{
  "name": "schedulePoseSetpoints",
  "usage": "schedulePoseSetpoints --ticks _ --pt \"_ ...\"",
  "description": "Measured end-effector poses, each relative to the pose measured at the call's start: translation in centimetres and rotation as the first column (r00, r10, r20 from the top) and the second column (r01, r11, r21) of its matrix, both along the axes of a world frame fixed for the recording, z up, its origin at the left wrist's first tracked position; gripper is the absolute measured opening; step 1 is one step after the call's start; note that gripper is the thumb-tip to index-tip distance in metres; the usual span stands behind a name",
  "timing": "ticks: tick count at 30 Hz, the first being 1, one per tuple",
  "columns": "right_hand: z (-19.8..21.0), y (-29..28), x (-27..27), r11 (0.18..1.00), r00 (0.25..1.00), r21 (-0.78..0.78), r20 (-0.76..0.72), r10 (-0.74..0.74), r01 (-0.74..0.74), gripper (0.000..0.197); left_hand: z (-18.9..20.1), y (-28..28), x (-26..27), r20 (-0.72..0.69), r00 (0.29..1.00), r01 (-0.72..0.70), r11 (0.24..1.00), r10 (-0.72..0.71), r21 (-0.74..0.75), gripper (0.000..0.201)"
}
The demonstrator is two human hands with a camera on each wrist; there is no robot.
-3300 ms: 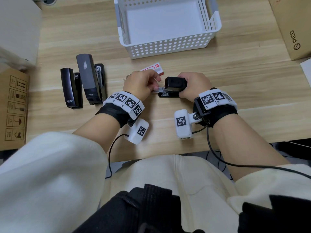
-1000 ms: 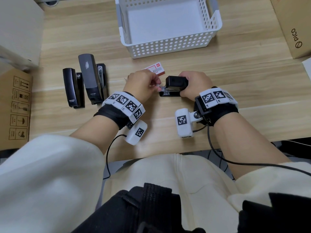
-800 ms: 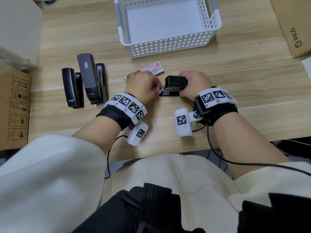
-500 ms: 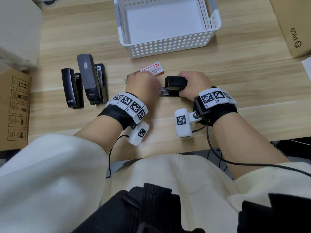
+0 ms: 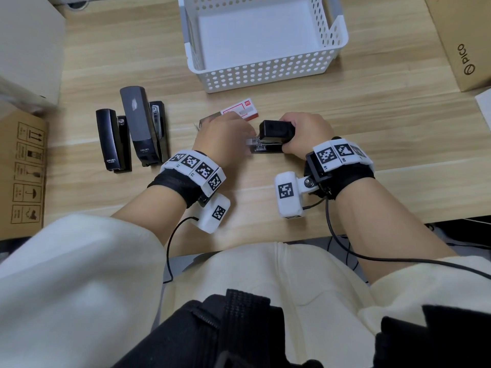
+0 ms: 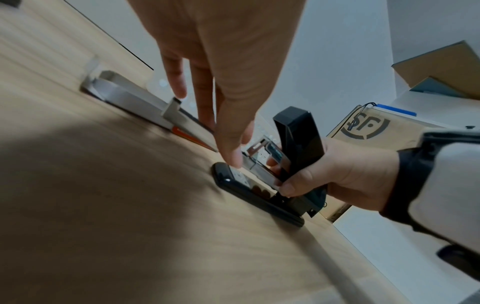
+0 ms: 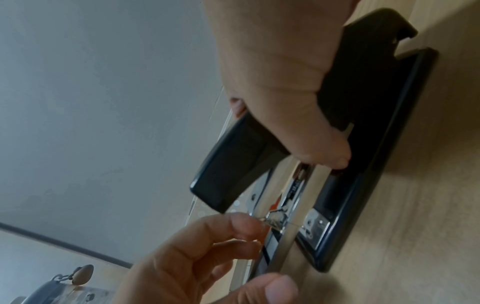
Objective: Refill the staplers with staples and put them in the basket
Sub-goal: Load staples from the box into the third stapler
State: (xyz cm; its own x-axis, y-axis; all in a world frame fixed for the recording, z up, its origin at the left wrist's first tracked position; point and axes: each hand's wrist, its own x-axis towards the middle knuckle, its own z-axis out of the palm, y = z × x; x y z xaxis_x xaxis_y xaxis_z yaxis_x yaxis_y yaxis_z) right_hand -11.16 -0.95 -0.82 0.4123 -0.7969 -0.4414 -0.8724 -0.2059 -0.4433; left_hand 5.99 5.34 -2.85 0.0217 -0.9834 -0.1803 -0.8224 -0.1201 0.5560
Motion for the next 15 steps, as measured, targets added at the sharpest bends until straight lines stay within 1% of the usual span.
schedulePoseSetpoints --ticks 2,4,8,10,11,12,13,14,15 --pt "0.0 0.0 0.0 1.000 1.000 0.000 0.002 -0.004 0.004 0.038 -0.3 0.2 0.4 -0.001 0.999 0.052 0.999 -0.052 -0.009 0.034" --pt "0.0 0.0 0.0 1.000 1.000 0.004 0.005 -0.002 0.002 0.038 -0.3 0.3 0.6 0.000 0.997 0.073 0.997 -0.073 -0.011 0.031" --pt "-0.1 -0.1 0.0 1.000 1.000 0.010 -0.003 0.001 -0.001 0.038 -0.4 0.5 1.5 -0.013 0.999 0.047 0.999 -0.047 -0.023 0.030" --pt "-0.1 -0.1 0.0 1.000 1.000 0.011 -0.007 -0.001 0.001 0.038 -0.4 0.8 1.9 -0.086 0.996 0.013 1.000 -0.015 -0.028 0.028" --pt "-0.2 -0.1 0.0 1.000 1.000 0.012 -0.007 -0.001 0.001 0.038 -0.3 1.0 2.1 -0.139 0.989 -0.045 0.999 0.041 -0.020 0.027" --pt "-0.2 -0.1 0.0 1.000 1.000 0.015 -0.006 -0.001 0.002 0.037 -0.3 1.2 2.2 -0.186 0.974 -0.138 0.990 0.133 -0.013 0.026" --pt "-0.2 -0.1 0.0 1.000 1.000 0.017 -0.006 0.000 0.000 0.037 -0.5 1.4 2.3 -0.224 0.941 -0.260 0.966 0.252 -0.007 0.022" --pt "-0.2 -0.1 0.0 1.000 1.000 0.016 -0.006 0.002 -0.002 0.037 -0.6 1.6 2.4 -0.258 0.889 -0.392 0.920 0.379 0.003 0.017" --pt "-0.3 -0.1 0.0 1.000 1.000 0.013 -0.005 0.001 -0.001 0.037 -0.5 1.8 2.5 -0.294 0.821 -0.504 0.863 0.489 0.028 0.011"
